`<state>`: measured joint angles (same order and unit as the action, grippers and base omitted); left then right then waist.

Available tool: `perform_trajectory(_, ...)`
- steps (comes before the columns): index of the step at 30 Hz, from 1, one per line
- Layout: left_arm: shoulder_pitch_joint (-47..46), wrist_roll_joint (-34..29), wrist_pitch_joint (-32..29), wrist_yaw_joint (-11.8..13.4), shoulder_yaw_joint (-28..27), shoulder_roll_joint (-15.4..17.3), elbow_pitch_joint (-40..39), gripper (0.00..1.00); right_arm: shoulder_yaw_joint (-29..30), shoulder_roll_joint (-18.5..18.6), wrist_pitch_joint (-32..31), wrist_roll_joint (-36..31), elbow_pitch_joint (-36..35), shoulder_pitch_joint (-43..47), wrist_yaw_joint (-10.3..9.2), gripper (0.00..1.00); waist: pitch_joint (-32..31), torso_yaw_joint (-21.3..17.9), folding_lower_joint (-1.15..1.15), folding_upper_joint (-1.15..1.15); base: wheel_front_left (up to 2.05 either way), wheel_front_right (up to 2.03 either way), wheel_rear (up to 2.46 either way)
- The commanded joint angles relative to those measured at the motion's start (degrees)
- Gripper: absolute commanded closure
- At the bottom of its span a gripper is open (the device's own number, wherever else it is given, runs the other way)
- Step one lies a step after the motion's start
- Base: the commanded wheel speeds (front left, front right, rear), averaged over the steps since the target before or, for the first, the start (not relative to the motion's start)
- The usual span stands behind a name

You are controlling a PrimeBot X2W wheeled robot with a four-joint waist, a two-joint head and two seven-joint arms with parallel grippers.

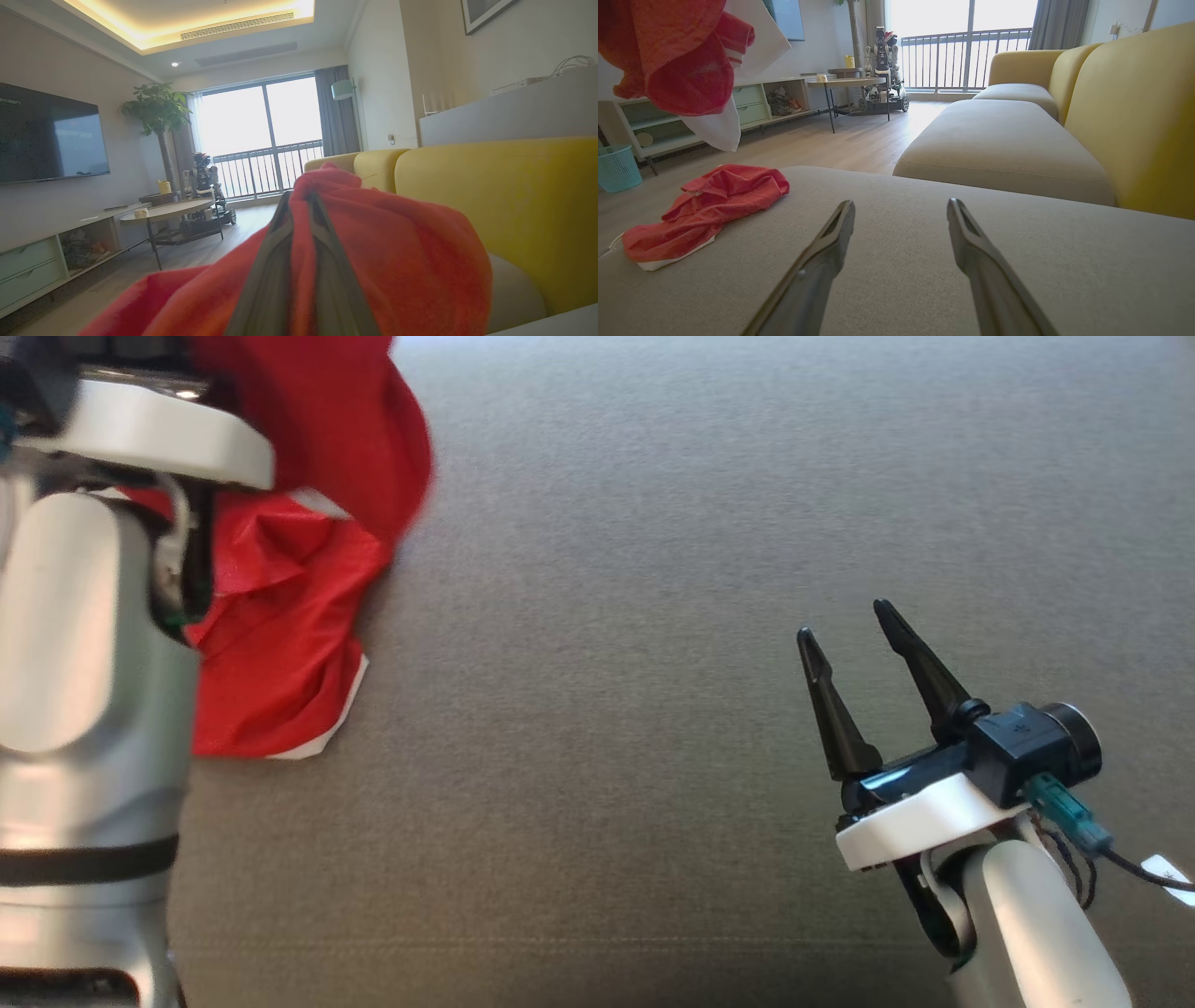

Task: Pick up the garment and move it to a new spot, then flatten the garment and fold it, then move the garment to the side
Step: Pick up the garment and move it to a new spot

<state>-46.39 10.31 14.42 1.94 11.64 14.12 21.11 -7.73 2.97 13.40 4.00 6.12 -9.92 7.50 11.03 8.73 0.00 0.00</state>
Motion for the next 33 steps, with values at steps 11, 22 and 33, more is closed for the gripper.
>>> perform_trajectory(11, 0.3, 2.2, -5.5, -1.7, 4.3, -3.3, -14.9, 1.0, -0.7, -0.1, 1.3, 2.0, -1.2, -0.5, -0.01, 0.0, -0.7, -9.9, 0.0, 0.0, 0.0, 0.0, 0.0)
perform_trajectory(22, -1.8, 1.8, -6.3, -0.6, 11.2, -9.2, -12.8, 1.0, -1.3, -0.1, 1.6, 4.6, -2.2, -2.1, -0.01, 0.0, 2.4, -25.5, 0.0, 0.0, 0.0, 0.0, 0.0)
perform_trajectory(33, -3.0, 2.5, -3.2, 2.6, 17.5, -11.1, 8.2, 0.0, -1.6, -0.1, 1.6, 7.0, -4.6, -1.8, -0.01, 0.0, 4.5, -34.4, 0.0, 0.0, 0.0, 0.0, 0.0)
